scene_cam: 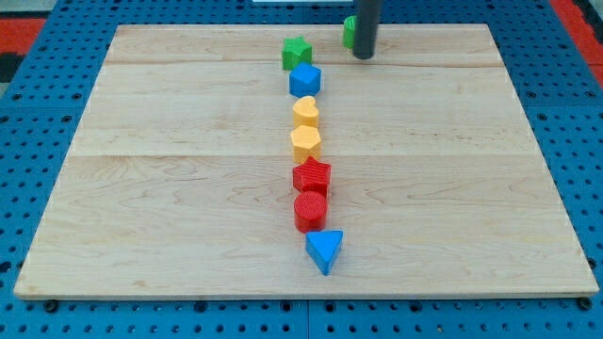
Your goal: Move the green circle on top of green star
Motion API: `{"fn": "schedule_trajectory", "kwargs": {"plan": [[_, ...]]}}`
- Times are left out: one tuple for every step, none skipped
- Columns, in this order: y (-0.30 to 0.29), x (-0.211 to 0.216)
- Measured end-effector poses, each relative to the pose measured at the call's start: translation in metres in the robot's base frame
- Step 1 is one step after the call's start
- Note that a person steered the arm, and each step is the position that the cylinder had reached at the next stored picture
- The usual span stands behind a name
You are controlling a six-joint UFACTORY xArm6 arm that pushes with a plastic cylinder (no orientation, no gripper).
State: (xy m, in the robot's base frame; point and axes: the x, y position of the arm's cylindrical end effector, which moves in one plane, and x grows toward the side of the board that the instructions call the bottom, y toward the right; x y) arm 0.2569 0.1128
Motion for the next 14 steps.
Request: {"fn": "schedule_trajectory", "kwargs": {"plan": [[0.048, -0.013], [0.055, -0.051], [0.022, -0.053], [-0.017, -0.040], [-0.038, -0.047], [-0.042, -0.054], [-0.023, -0.058], [-0.029, -0.065], [-0.047, -0.065], [-0.061, -0.064], [-0.065, -0.064], [-0.078, -0.063], [-0.076, -0.065], [-0.068, -0.065]]}}
